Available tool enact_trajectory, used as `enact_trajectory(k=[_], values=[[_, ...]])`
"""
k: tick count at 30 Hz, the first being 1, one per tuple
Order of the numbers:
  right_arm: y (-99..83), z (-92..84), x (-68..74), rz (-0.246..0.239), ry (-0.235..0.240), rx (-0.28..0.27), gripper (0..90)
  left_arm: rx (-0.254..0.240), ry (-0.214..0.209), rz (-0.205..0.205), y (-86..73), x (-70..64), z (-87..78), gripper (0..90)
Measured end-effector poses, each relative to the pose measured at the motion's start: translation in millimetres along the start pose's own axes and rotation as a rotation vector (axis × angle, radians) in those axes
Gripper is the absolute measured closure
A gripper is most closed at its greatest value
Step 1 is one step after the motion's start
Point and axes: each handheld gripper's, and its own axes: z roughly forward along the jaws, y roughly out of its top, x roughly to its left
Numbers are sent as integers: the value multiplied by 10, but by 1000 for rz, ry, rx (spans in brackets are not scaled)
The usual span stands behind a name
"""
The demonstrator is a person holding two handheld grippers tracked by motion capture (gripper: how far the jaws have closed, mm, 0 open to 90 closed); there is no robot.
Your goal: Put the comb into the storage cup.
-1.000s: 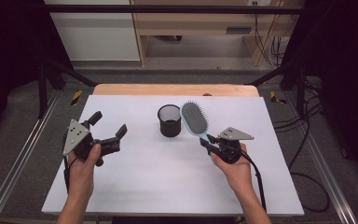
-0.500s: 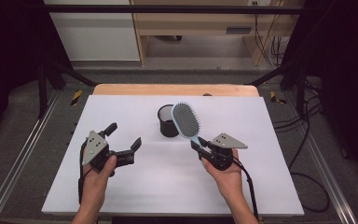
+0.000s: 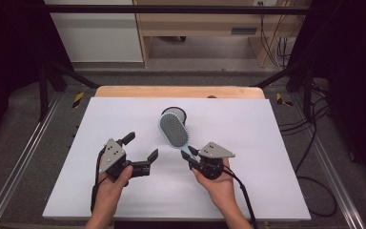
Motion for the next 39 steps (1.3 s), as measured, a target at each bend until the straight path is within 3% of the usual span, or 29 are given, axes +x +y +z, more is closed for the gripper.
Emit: enact_trajectory(k=[6, 14, 16, 20, 27, 34, 39], values=[[9, 36, 87, -18, 41, -4, 697, -12, -31, -35, 33, -12, -22, 33], [58, -17, 81, -5, 84, -52, 697, -28, -90, -74, 116, -7, 34, 44], [70, -29, 74, 5, 101, -67, 697, -28, -87, -60, 159, -4, 67, 44], [136, -52, 62, 18, 124, -97, 697, -16, -92, -74, 228, 14, 171, 44], [273, -23, 20, 11, 143, -130, 697, -1, -139, -79, 424, 44, 378, 48], [413, 94, 40, 23, 154, -180, 697, 13, -163, -122, 600, 136, 541, 73], [417, 152, 72, 31, 154, -189, 697, 16, -163, -199, 616, 231, 575, 148]])
